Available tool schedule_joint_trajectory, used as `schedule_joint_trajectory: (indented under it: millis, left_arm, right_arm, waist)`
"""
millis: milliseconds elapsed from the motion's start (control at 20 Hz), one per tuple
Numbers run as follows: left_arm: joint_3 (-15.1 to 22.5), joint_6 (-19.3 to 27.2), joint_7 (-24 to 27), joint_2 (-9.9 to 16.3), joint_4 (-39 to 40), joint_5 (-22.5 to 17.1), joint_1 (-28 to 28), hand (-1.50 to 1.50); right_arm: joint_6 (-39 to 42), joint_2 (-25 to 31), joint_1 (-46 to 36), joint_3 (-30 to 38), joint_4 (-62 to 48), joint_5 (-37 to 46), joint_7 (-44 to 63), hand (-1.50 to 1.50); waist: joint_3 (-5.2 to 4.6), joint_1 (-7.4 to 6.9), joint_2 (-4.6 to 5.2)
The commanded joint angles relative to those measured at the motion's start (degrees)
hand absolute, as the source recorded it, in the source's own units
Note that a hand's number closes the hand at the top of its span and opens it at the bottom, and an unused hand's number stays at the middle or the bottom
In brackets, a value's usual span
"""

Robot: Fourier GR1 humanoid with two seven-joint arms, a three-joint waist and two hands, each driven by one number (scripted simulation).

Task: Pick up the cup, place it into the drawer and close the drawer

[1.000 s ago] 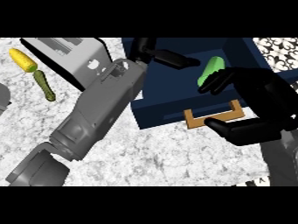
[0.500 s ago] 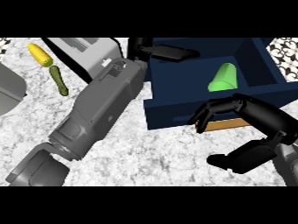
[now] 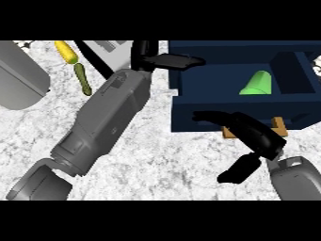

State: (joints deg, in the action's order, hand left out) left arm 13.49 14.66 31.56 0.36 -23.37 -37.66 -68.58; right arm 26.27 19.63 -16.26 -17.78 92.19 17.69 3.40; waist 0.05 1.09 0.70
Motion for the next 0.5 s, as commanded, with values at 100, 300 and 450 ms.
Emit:
schedule_joint_trajectory:
  millis: [100,300,450]
  left_arm:
    - [-0.52,-1.67,1.6,-0.23,-3.55,-0.28,3.22,-1.5]
    - [-0.06,-2.83,1.62,1.05,-7.74,-0.29,8.76,-1.5]
    - [0.3,-4.31,0.02,3.83,-10.55,-0.2,11.73,-1.5]
  right_arm:
    - [-4.59,-1.63,-5.56,-4.75,-21.04,11.21,-8.58,-1.5]
    - [-8.79,-3.02,-10.81,-2.38,-36.04,13.62,-13.58,1.5]
    - [-11.2,-4.17,-17.11,1.56,-44.97,12.79,-17.35,1.5]
  waist:
    - [0.05,-3.72,0.02]
    - [0.08,-5.43,-0.22]
    - [0.12,-6.4,-0.2]
